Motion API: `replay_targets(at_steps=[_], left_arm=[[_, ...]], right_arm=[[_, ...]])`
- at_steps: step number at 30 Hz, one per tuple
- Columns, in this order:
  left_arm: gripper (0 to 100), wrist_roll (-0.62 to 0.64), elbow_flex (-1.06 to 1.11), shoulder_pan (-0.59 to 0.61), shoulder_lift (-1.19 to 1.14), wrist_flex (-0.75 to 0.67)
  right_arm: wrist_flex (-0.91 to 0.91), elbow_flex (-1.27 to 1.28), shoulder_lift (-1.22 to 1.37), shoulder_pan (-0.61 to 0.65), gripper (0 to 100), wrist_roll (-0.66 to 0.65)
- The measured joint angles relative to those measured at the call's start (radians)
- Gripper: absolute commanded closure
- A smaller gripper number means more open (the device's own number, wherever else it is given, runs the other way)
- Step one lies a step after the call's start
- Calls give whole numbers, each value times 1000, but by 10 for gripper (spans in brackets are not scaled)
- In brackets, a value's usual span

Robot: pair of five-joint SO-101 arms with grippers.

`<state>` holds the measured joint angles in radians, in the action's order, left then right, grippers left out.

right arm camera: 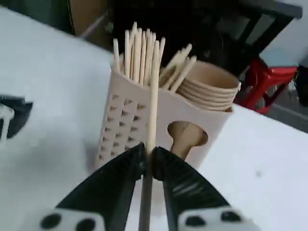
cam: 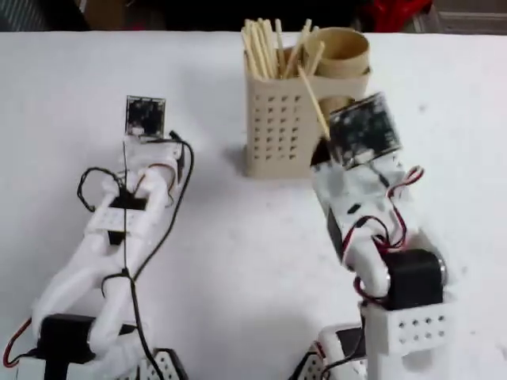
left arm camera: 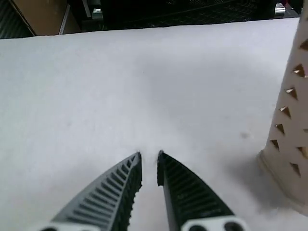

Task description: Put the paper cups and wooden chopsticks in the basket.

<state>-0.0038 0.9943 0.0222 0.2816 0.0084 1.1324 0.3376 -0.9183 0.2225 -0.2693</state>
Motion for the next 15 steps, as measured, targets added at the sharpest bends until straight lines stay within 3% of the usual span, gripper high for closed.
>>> replay_targets(at_steps=[5, 15], left_arm=[[921, 0, 0, 0, 0, 0], [922, 0, 0, 0, 0, 0]], right_arm=[[104, -199, 144, -18, 982, 43], [118, -173, 175, -164, 982, 35]])
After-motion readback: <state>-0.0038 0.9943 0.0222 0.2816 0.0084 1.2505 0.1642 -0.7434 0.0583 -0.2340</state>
